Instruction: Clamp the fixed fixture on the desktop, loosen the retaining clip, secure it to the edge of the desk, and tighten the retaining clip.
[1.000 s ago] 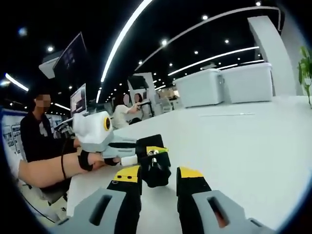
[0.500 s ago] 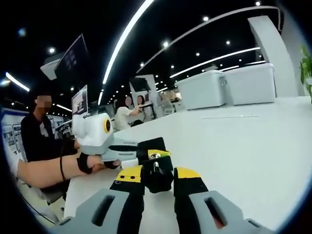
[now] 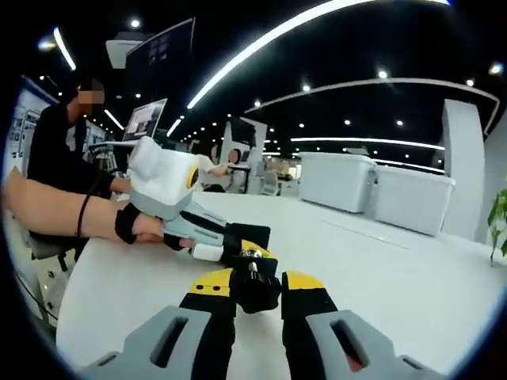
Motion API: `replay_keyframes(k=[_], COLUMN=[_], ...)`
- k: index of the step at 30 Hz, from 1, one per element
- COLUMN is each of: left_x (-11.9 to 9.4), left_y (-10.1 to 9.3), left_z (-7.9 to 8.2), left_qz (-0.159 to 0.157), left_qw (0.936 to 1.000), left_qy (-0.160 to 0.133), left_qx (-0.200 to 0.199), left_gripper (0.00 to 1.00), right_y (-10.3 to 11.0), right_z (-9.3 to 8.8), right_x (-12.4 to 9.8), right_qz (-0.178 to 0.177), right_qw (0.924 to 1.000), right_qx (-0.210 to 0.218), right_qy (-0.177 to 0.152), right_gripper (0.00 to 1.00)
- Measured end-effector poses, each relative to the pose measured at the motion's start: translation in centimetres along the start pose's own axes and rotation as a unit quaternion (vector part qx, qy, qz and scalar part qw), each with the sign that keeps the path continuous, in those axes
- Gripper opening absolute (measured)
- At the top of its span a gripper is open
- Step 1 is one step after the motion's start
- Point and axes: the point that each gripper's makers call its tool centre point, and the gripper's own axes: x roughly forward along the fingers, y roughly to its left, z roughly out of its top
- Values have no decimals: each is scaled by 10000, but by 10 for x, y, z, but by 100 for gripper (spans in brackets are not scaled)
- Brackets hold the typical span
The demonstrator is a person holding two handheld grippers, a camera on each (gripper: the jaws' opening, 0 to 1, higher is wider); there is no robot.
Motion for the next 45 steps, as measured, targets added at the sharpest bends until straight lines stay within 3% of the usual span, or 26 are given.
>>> replay_keyframes(k=[4,9,22,25,28,31,34,39,40,41,42,45], left_x=[0,0,-1,-1,-1,0,0,-1,-1,-1,-2,-3], left_y=[1,2,5,6,6,7,7,8,8,8,8,8], left_z=[0,0,1,1,2,1,1,1,0,-1,0,0], left_qz=[26,61,155,175,207,220,231,250,253,258,255,268], left_qw=[10000,10000,9999,9998,9998,9997,9997,9997,9997,9997,9997,9996], left_qy=[2,-6,-10,-5,-8,3,6,15,22,45,35,36], left_qx=[-6,11,27,27,62,42,34,24,17,-34,-20,-18], left_gripper=[6,6,6,6,6,6,6,6,6,6,6,6], right_y=[4,6,3,7,9,10,8,6,6,5,4,-7], right_z=[2,3,2,3,1,0,2,2,2,1,-1,5], right_x=[0,3,6,4,5,6,6,6,5,4,3,3], right_qz=[-73,-202,-260,-269,-377,-434,-416,-315,-253,-158,-53,-11], right_qw=[9976,9894,9743,9651,9456,9414,9470,9684,9752,9865,9928,9997], right_qx=[-689,-1440,-2239,-2605,-3231,-3342,-3183,-2474,-2199,-1625,-1187,-259], right_qy=[21,43,54,66,116,132,111,86,73,103,152,-3], right_gripper=[21,21,21,21,21,21,21,21,22,25,29,35])
